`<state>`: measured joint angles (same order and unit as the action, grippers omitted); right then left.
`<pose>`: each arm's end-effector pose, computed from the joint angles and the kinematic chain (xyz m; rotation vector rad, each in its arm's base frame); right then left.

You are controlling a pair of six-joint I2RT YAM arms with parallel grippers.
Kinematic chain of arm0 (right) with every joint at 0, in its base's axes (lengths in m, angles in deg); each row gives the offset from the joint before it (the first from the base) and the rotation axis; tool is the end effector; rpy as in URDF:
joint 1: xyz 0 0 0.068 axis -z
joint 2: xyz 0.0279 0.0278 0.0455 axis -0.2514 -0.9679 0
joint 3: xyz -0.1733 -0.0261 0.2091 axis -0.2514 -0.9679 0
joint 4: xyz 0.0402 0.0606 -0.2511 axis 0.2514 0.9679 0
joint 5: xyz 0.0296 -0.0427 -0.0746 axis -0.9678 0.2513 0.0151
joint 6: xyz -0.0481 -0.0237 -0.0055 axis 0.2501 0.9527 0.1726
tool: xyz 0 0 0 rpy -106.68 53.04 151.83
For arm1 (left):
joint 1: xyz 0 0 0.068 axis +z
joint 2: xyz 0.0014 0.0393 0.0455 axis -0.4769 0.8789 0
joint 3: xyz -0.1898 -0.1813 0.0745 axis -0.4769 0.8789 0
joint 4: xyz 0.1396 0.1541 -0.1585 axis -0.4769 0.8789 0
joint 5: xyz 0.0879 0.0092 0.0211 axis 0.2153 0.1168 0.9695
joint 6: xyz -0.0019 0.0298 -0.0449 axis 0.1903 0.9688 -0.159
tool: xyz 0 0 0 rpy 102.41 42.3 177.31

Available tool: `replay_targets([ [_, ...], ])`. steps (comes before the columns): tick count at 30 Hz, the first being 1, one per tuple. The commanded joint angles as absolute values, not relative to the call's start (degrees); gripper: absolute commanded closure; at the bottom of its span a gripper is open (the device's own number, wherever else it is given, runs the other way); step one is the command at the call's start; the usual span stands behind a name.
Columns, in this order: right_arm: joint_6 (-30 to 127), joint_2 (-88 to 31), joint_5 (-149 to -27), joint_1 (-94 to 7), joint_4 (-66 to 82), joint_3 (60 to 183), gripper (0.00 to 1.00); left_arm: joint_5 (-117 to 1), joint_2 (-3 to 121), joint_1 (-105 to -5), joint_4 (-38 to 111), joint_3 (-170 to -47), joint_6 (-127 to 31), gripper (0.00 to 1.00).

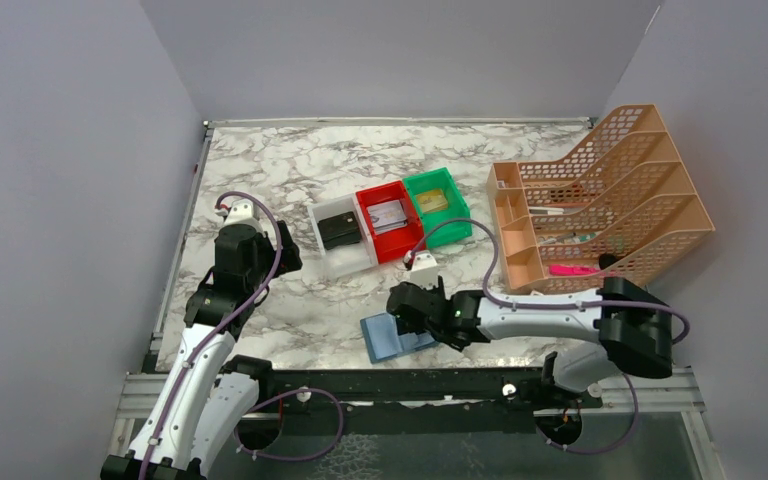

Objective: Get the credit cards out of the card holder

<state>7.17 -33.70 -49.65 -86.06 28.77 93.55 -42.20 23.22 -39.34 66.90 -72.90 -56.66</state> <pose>0.1071 0.2632 0.1808 -0.3204 2.4036 0.2323 0.1557 -0.0252 0.2719 -0.2542 2.1044 -0.1907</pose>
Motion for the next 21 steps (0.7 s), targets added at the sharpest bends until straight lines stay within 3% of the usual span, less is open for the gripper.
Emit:
replay_targets([
  [1,8.33,-27.42,-50.27,-85.95,25.6,91.48,0.34,-43.27,23.1,-39.03,65.15,-72.42,-56.19,0.07],
  [11,2.21,-19.22,-46.15,-85.93,27.23,84.93,0.33,-43.55,23.02,-39.06,65.03,-72.33,-56.19,0.07],
  [18,13.58,-13.78,-65.32,-85.97,8.4,76.63,0.32,-43.55,22.99,-39.04,64.92,-72.24,-56.19,0.07],
  [21,12.84,-13.07,-67.81,-85.93,5.52,74.32,0.32,-43.4,22.96,-39.03,64.95,-72.24,-56.19,0.07],
])
